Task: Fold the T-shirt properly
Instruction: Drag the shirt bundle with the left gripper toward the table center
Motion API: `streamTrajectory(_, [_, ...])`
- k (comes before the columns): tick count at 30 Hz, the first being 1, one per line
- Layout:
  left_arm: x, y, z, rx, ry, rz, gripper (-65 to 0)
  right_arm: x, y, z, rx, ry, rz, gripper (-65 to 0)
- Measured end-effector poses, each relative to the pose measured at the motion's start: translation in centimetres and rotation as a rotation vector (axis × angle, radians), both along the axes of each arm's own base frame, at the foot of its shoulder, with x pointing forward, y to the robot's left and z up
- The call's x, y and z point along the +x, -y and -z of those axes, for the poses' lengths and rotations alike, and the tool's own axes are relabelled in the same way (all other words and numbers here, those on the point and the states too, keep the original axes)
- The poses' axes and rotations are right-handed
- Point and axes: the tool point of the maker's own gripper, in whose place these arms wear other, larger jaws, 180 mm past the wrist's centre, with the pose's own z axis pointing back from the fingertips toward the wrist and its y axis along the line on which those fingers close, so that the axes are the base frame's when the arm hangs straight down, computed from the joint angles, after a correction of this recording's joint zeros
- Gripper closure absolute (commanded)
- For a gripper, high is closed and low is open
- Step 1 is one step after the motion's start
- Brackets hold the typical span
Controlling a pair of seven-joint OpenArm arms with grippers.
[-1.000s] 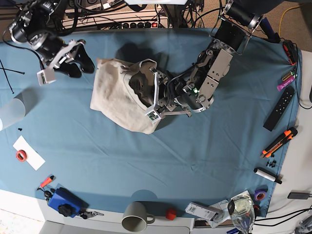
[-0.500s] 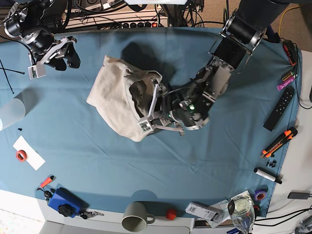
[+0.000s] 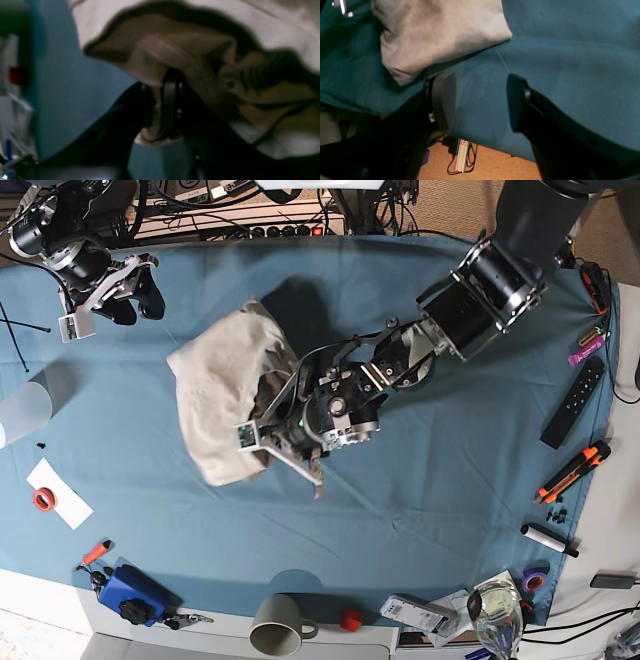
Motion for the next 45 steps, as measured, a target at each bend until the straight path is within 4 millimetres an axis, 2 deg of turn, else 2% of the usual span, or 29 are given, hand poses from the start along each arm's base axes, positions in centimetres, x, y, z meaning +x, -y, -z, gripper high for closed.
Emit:
streamTrajectory(11, [-0.4, 1.0, -0.4, -0.060, -0.004, 0.026, 0.0, 0.0, 0.0, 0.0, 0.000, 0.000, 0.000, -32.0])
streamTrajectory(12, [-0.4, 1.1, -0.5, -0.066, -0.002, 0.029, -2.9, 0.0, 0.0, 0.0, 0.000, 0.000, 0.000, -32.0])
streamTrajectory(15, [-0.3, 1.5, -0.9, -0.102, 0.010, 0.024, -17.9, 0.0, 0.0, 0.0, 0.000, 0.000, 0.000, -32.0])
streamTrajectory(17, [0.9, 1.5, -1.9, -0.170, 0.039, -0.073, -21.1, 0.0, 0.0, 0.0, 0.000, 0.000, 0.000, -32.0])
streamTrajectory(22, [5.0, -0.3, -5.4, -0.221, 0.217, -0.333, -21.1, 0.0, 0.0, 0.0, 0.000, -0.001, 0.000, -32.0])
streamTrajectory(24, [5.8, -1.3, -6.0, -0.177, 0.215, -0.439, -21.1, 0.0, 0.0, 0.0, -0.001, -0.001, 0.000, -32.0])
streamTrajectory(27, [6.1, -2.2, -6.3, -0.080, 0.178, -0.509, -20.1, -0.1, 0.2, 0.2, -0.014, -0.010, 0.005, -32.0])
streamTrajectory(29, [5.5, -2.8, -6.2, 0.005, 0.116, -0.513, -17.8, -0.1, 0.2, 0.2, -0.015, -0.009, 0.004, -32.0])
streamTrajectory(32, [4.6, -3.0, -5.8, 0.034, 0.028, -0.518, -17.6, 0.0, 0.4, 0.2, -0.025, -0.002, 0.006, -32.0])
streamTrajectory(36, [2.1, -2.2, -3.2, 0.045, -0.118, -0.455, -17.6, 0.1, 0.8, 0.2, -0.047, -0.001, 0.019, -32.0])
streamTrajectory(39, [-0.2, -1.9, -1.2, 0.007, -0.282, -0.430, -17.6, 0.3, 1.2, 0.2, -0.063, 0.009, 0.031, -32.0])
streamTrajectory(41, [-0.9, -2.3, -0.4, -0.039, -0.378, -0.450, -17.6, 0.4, 1.5, 0.2, -0.079, 0.013, 0.041, -32.0])
streamTrajectory(45, [-1.3, -3.2, -0.6, -0.206, -0.576, -0.461, -17.6, 0.4, 1.6, 0.2, -0.084, 0.016, 0.044, -32.0])
